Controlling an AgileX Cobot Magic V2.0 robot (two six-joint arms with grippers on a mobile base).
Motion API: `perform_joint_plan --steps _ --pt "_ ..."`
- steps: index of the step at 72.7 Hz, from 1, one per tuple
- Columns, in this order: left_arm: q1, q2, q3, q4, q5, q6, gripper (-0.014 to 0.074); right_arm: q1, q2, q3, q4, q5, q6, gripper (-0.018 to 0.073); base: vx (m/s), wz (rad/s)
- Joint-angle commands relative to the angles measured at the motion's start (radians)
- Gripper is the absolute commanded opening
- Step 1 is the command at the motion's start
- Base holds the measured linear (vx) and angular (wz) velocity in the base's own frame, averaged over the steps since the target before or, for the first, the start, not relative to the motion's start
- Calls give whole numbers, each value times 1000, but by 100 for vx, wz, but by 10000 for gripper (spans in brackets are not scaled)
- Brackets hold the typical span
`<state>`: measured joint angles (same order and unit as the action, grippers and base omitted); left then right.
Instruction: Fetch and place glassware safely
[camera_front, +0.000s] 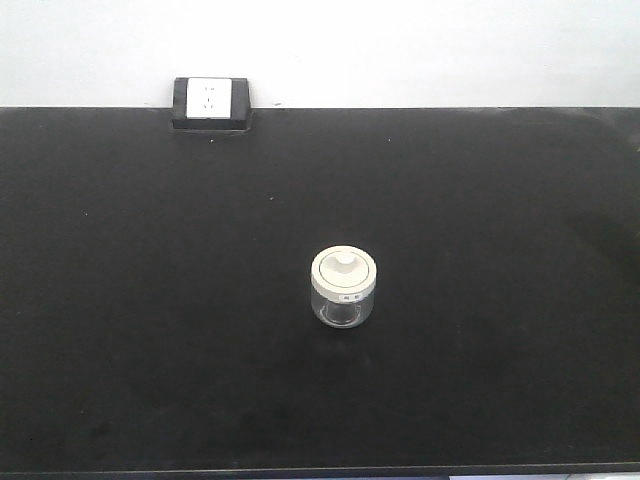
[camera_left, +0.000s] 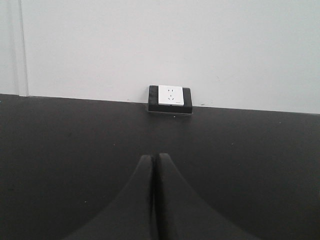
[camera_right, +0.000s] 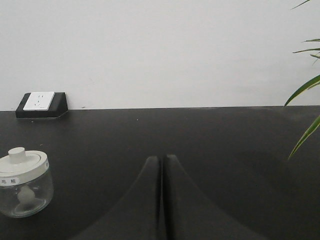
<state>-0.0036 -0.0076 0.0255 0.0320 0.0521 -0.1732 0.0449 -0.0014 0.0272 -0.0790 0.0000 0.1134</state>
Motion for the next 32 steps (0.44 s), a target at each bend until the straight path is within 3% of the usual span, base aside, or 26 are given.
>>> perform_joint_plan --steps 1,32 --pt "4 -17 31 -8 -76 -4 -7 2 18 19 -8 -81 0 -8 0 0" --pt "4 -17 31 -8 -76 -4 -7 2 18 19 -8 -81 0 -8 0 0"
